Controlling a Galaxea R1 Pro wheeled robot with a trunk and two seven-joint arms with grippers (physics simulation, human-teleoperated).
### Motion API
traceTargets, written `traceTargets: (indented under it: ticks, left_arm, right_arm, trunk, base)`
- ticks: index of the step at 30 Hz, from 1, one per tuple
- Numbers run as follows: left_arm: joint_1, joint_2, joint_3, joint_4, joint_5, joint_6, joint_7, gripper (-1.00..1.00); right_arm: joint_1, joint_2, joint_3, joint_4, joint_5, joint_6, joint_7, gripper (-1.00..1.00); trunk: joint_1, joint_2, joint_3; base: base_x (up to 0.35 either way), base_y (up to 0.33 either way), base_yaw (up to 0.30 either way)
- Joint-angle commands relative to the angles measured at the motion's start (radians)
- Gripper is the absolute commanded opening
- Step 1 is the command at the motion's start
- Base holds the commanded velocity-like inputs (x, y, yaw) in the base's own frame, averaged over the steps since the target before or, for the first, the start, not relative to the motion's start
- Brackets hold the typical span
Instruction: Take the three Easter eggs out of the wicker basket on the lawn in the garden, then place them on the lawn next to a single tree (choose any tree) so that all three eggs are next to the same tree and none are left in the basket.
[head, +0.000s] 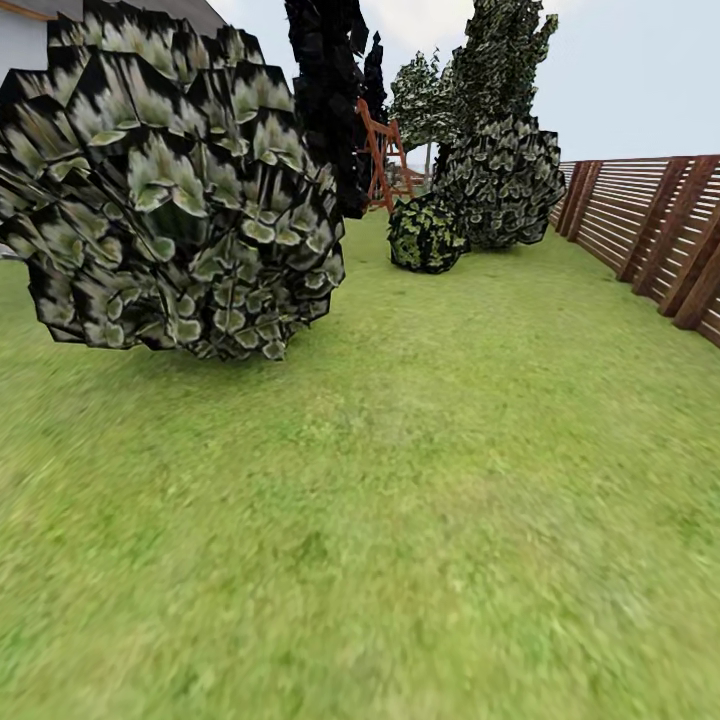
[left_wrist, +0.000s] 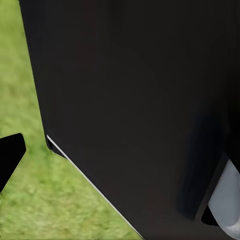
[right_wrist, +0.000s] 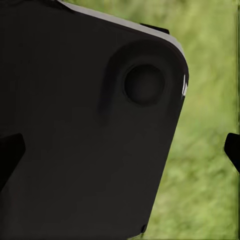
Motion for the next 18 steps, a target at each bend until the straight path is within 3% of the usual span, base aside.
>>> traceTargets:
  ticks: [1,18]
  left_arm:
    - [0.000,0.000,0.000,0.000,0.000,-0.003,0.000,1.00]
    - [0.000,0.000,0.000,0.001,0.000,-0.009,0.000,1.00]
  right_arm:
    - [0.000,-0.001,0.004,0.000,0.002,-0.003,0.000,1.00]
    - [0.000,-0.004,0.004,0.001,0.002,-0.003,0.000,1.00]
  trunk:
    - [0.001,0.000,-0.001]
    - [0.001,0.000,-0.001]
  base:
    - [0.337,0.000,0.000]
    - [0.337,0.000,-0.024]
